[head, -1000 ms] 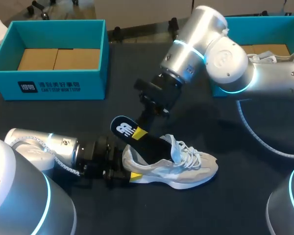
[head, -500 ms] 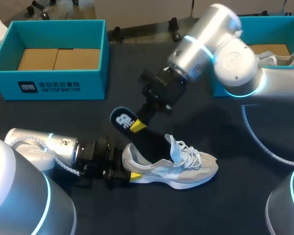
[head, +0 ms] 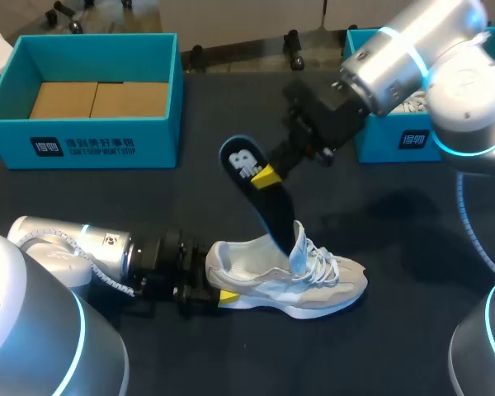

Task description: Take the shoe out of the shoebox, open the shoe tongue, remove and reinsert the insole, then place the shoe into the shoebox

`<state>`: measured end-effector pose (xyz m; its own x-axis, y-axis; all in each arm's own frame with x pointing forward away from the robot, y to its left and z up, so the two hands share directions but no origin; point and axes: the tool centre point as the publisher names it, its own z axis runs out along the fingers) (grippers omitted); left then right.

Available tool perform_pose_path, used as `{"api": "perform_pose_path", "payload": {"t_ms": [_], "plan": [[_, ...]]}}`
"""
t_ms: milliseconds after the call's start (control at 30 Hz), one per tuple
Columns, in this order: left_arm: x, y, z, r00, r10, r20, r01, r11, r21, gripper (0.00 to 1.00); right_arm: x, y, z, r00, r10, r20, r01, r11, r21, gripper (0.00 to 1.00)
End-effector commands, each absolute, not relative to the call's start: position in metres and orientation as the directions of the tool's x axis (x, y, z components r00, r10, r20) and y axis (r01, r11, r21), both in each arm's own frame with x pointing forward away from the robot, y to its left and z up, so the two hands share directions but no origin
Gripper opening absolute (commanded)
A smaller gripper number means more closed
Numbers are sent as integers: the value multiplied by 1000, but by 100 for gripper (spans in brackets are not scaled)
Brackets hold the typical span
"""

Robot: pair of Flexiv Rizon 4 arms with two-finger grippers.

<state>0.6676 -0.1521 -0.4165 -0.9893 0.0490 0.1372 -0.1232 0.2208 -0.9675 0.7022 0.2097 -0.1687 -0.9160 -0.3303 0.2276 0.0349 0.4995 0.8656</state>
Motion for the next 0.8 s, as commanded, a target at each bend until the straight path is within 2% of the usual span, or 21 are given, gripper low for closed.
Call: {"api": "perform_pose_path", "payload": {"t_ms": [33, 433, 800], "plan": [[668, -152, -416, -989, 49, 138, -124, 221, -967, 0, 692, 187, -151, -946, -268, 180, 28, 489, 872, 0], [668, -152, -416, -989, 49, 138, -124, 221, -967, 0, 691, 192, -152, -945, -274, 176, 28, 469, 883, 0], [668, -152, -416, -989, 49, 138, -124, 221, -967, 0, 668, 171, -98, -957, -261, 126, 5, 420, 908, 0]]}}
